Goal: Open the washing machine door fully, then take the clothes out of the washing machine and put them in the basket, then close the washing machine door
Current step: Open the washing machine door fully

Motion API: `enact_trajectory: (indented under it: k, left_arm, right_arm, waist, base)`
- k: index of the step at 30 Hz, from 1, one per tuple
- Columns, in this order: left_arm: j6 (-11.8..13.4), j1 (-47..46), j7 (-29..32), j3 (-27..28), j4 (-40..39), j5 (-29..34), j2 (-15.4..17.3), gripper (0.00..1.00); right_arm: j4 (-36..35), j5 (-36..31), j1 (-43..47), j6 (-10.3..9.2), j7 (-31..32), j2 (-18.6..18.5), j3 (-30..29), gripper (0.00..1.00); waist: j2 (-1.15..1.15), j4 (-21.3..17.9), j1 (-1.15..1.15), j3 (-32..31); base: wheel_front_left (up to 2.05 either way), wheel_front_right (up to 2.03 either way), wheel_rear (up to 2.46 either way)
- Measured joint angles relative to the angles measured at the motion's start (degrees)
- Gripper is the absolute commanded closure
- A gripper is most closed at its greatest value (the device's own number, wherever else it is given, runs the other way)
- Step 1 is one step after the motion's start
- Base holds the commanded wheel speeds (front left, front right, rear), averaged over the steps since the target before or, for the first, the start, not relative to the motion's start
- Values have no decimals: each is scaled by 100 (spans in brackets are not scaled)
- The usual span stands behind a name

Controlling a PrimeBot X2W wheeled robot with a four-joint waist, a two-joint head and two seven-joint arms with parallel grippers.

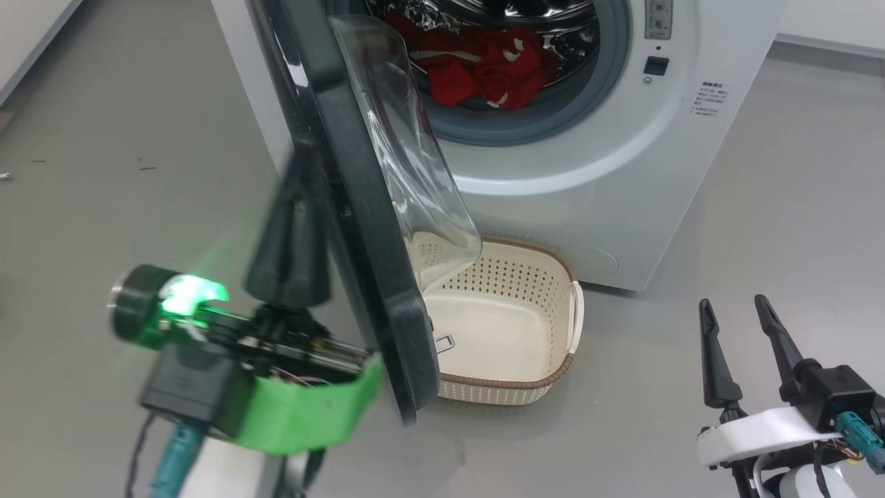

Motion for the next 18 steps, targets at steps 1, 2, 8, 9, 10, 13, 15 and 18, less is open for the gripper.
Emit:
enact_trajectory:
  k: [1, 2, 8, 9, 10, 13, 15, 18]
  left_arm:
    - [-44, 10, 0, -156, -1, -1, 2, 100]
    - [-89, 33, 0, -311, -9, -18, 5, 100]
    - [-366, 261, 0, -1191, -75, -164, 36, 100]
    - [-420, 311, 8, -1332, -71, -205, 38, 100]
    - [-469, 355, 27, -1466, -60, -240, 41, 100]
    - [-602, 485, 265, -1844, 44, -470, 59, 100]
    - [-670, 609, 438, -2050, 135, -649, 66, 100]
    - [-699, 751, 728, -2232, 374, -788, 73, 100]
  right_arm:
    - [2, -1, 1, 11, 0, 8, -9, 0]
    - [3, -1, 2, 31, 0, 13, -13, 0]
    - [29, -45, 3, 51, 0, 48, -46, 0]
    - [32, -45, 4, 64, 0, 56, -52, 0]
    - [36, -46, 5, 85, 0, 62, -55, 0]
    - [53, -58, 7, 103, 0, 75, -65, 0]
    - [64, -75, 8, 109, 0, 78, -70, 0]
    - [74, -89, 9, 122, 0, 94, -82, 0]
  waist:
    - [0, -3, 0, 1]
    - [0, -6, 0, 2]
    - [0, -20, 0, 5]
    - [0, -21, 0, 5]
    - [0, -21, 0, 6]
    - [0, -20, 0, 12]
    - [0, -18, 0, 20]
    - [0, -15, 0, 38]
  base:
    - [0, 0, 0]
    - [0, 0, 0]
    - [0, 0, 0]
    - [0, 0, 0]
    - [0, 0, 0]
    - [0, 0, 0]
    - [0, 0, 0]
    - [0, 0, 0]
